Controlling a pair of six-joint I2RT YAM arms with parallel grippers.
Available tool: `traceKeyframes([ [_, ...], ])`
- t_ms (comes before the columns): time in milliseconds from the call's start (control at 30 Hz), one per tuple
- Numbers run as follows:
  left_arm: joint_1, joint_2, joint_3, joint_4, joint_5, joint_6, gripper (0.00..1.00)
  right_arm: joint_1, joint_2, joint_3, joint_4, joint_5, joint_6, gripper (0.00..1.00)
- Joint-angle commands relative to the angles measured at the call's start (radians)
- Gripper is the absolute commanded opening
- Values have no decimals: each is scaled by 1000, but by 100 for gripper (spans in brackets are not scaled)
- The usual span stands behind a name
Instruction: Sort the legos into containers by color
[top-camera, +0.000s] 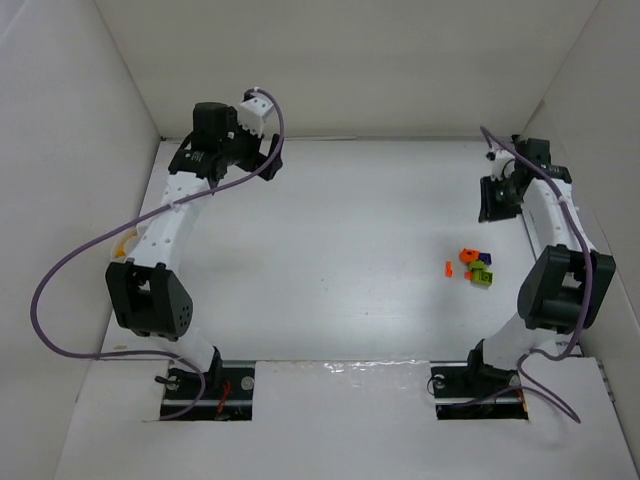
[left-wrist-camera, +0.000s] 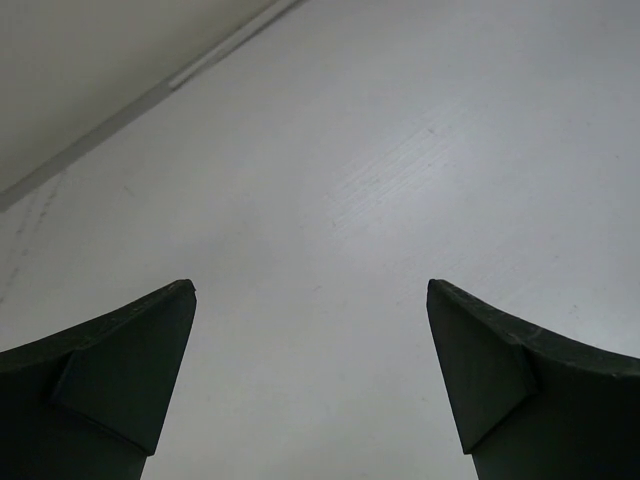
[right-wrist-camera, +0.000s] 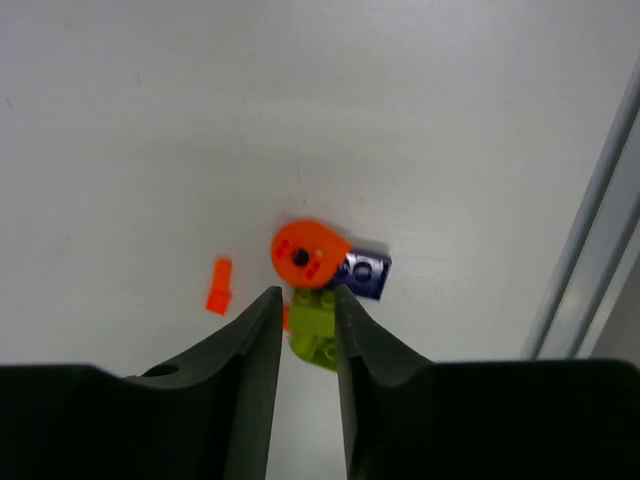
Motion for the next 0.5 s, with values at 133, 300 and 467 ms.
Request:
traceKeyframes([
  [133,-3,64,78,-121,117,24,100,9,-116,-189,-121,42,-322,33],
  [300,-3,101,113,-165,117,24,100,28,-65,-214,-129,91,-276,48],
  [467,-3,92,90,-156,83,15,100,49,-24,-217,-129,91,-224,67],
])
